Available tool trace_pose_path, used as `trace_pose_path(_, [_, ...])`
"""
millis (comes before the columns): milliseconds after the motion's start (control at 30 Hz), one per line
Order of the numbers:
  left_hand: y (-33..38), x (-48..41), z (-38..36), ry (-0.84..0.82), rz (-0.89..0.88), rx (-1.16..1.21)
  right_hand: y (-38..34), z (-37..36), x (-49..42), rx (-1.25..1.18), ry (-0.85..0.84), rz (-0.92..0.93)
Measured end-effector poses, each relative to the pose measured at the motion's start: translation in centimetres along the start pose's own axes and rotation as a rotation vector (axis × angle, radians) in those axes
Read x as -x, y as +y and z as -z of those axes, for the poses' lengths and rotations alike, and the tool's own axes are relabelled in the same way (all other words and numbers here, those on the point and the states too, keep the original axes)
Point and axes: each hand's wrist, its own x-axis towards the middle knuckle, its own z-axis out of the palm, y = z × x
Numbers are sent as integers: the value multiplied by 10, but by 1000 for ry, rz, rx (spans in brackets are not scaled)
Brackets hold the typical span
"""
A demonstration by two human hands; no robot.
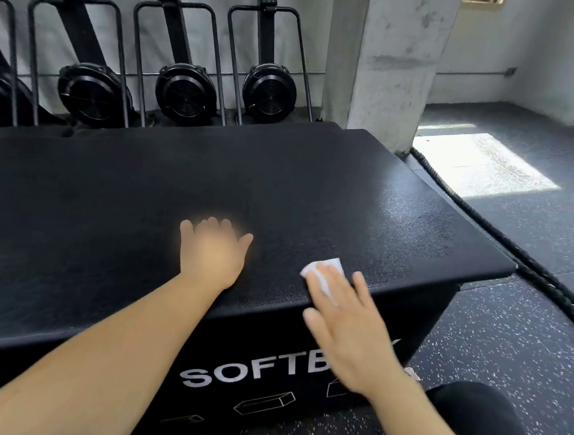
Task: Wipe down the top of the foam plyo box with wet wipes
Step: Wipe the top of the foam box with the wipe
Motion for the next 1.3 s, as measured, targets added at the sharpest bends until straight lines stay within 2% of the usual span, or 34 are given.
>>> trace_pose_path(167, [0, 0, 1, 8, -14, -9, 65, 20, 13, 14, 49, -224])
trace_pose_path(333, [1, -1, 5, -1, -19, -42, 54, 15, 2, 65, 33, -360])
trace_pose_path(433, [3, -4, 11, 4, -7, -65, 25, 11, -6, 93, 68, -251])
trace_pose_path(567, [27, -10, 21, 39, -39, 11, -2, 1, -10, 19, -29, -48])
trace_pose_path(733, [76, -12, 29, 71, -147, 62, 35, 11, -7, 64, -54, 91])
trace_pose_path(1067, [134, -28, 37, 139, -202, 80, 190, 45, 27, 77, 6, -321])
trace_pose_path(1200, [147, -25, 33, 137, -197, 45, 210, 51, 27, 31, 2, -458])
trace_pose_path(1300, [152, -22, 31, 151, -184, 19, 195, 46, 16, -4, 20, -533])
